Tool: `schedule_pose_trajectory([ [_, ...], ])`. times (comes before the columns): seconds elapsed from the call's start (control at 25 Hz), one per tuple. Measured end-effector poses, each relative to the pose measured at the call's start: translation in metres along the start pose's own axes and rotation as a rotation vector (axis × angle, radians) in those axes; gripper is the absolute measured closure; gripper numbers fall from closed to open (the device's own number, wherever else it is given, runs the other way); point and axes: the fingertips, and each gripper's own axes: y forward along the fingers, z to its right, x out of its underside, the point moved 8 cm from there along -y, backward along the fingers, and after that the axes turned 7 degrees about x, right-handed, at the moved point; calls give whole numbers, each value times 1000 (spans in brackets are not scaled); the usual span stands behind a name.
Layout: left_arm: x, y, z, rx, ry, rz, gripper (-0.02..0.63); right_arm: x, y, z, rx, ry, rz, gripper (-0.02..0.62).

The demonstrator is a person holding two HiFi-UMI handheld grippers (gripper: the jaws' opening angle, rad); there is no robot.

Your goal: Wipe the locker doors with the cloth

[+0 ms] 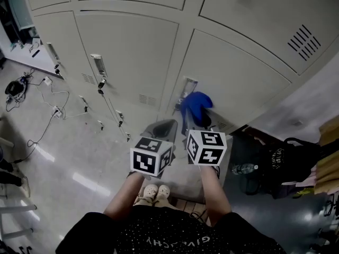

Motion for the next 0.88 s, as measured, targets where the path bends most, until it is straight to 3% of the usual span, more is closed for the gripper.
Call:
schedule_pose_trajectory([
  [0.88, 17, 80, 87, 254, 65, -114, 597, 25, -60, 110, 274, 51, -21, 502],
])
